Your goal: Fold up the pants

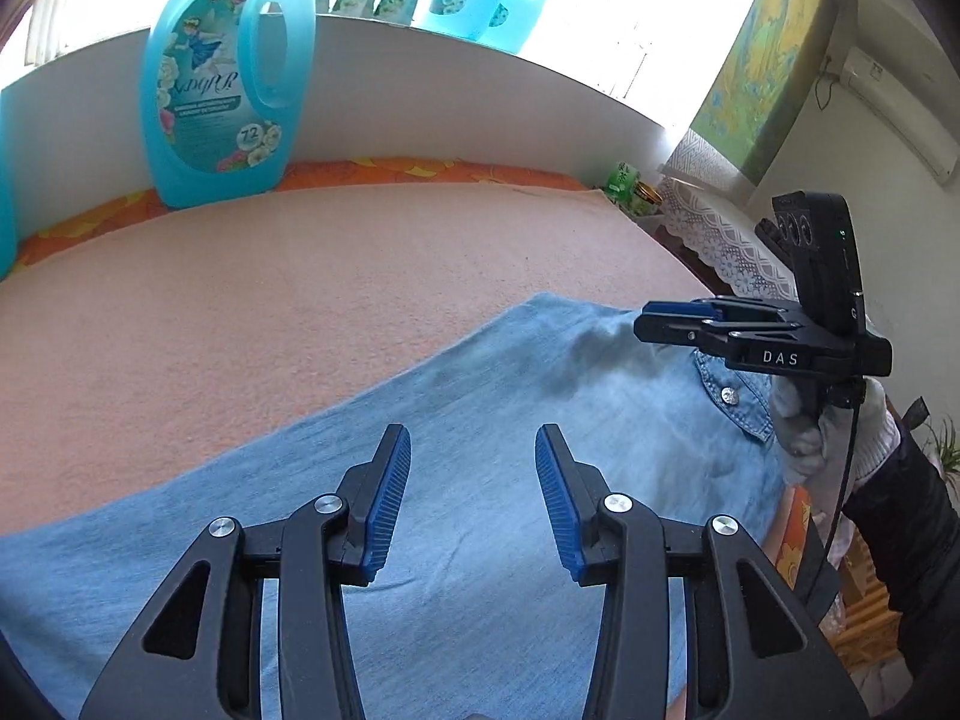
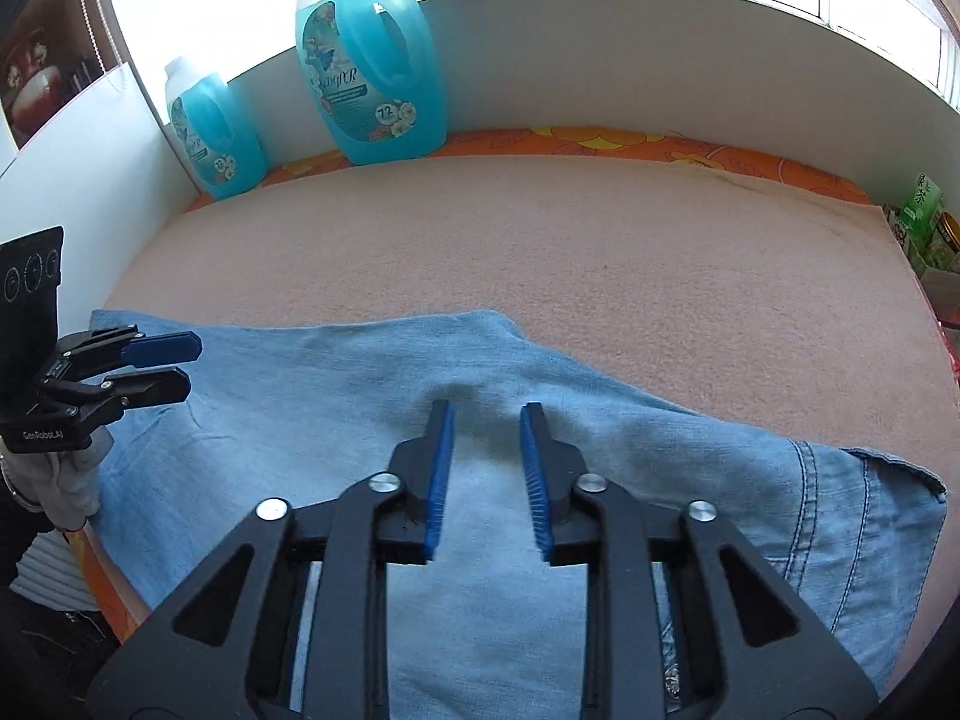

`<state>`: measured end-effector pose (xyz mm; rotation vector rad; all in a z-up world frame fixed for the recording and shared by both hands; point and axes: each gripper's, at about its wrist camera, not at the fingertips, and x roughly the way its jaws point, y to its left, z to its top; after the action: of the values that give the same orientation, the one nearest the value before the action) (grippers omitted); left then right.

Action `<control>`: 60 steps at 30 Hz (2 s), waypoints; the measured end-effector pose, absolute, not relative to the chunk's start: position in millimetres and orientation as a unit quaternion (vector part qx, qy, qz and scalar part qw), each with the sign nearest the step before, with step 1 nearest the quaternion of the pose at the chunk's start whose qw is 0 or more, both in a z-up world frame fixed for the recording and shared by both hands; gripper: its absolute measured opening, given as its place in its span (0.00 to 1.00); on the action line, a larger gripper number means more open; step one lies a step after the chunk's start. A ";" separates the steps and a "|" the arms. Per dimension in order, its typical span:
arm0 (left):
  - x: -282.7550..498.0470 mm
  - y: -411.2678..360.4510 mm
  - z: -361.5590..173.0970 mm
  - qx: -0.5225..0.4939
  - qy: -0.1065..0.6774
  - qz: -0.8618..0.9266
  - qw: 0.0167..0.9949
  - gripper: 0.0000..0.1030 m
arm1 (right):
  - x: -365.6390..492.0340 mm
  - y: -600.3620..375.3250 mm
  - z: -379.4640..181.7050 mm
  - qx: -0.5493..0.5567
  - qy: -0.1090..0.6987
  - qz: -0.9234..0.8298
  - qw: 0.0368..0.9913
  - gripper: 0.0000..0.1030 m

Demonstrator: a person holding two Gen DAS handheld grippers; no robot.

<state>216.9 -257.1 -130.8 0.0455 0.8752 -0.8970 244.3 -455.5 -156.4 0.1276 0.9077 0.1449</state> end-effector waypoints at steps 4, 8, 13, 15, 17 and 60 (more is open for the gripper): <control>213.0 -261.1 -129.3 0.034 0.403 -0.420 0.813 0.41 | 283.8 -466.0 -168.5 0.064 0.460 0.088 0.881 0.60; 220.5 -262.3 -128.7 0.034 0.405 -0.411 0.816 0.41 | 304.8 -465.9 -181.0 0.084 0.477 0.125 0.866 0.60; 233.5 -267.4 -130.0 0.037 0.405 -0.406 0.819 0.41 | 300.7 -452.4 -186.6 0.067 0.488 0.155 0.856 0.12; 235.9 -270.7 -129.9 0.036 0.404 -0.408 0.818 0.41 | 287.5 -444.7 -178.4 0.042 0.472 0.148 0.868 0.09; 237.0 -273.6 -129.8 0.033 0.402 -0.411 0.818 0.41 | 269.8 -439.8 -167.5 0.038 0.453 0.138 0.880 0.07; 182.4 -226.9 -125.1 0.085 0.366 -0.376 0.847 0.41 | 266.6 -441.6 -145.3 0.045 0.410 0.083 0.907 0.14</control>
<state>182.4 -226.9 -125.1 0.1793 0.7723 -0.7925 266.6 -441.6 -145.3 0.0929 0.8453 0.1720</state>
